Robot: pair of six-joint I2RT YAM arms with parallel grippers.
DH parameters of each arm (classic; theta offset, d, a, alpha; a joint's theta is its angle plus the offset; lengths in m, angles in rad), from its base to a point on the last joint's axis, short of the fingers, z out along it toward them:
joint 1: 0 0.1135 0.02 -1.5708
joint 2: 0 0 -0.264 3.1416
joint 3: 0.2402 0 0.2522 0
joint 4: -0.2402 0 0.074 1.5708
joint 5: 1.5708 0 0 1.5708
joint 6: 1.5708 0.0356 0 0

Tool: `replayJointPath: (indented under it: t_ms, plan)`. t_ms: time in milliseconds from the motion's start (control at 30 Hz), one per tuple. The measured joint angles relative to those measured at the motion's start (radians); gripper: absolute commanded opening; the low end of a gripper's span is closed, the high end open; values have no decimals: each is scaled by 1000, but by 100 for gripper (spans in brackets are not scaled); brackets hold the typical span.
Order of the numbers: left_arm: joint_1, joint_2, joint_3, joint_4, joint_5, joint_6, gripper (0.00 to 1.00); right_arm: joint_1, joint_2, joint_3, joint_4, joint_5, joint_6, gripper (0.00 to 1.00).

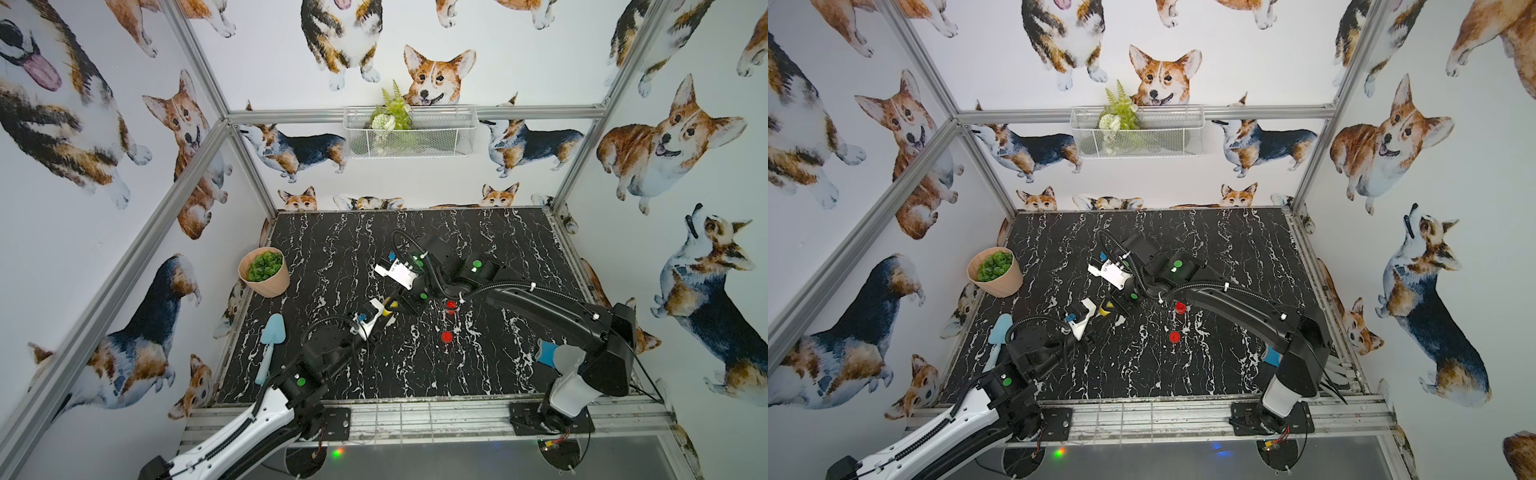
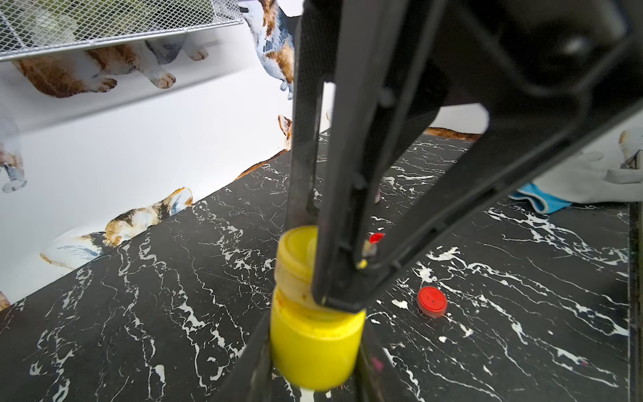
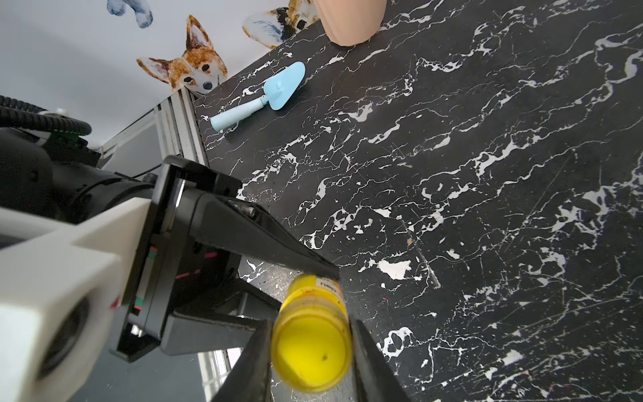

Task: Close the paint jar lid
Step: Close the lid on the paint jar.

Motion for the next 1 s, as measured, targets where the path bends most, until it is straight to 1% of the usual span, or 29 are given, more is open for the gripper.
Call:
replayJointPath:
  t_ms: [367, 700, 1000]
  plan:
    - [0, -21, 0, -40, -13, 1, 32, 15, 27, 22, -26, 21, -15, 37]
    - [-1, -87, -8, -64, -56, 3, 31, 19, 11, -12, 40, 3, -15, 36]
    - [0, -99, -12, -77, -97, 3, 31, 27, 19, -37, 110, 7, 6, 36]
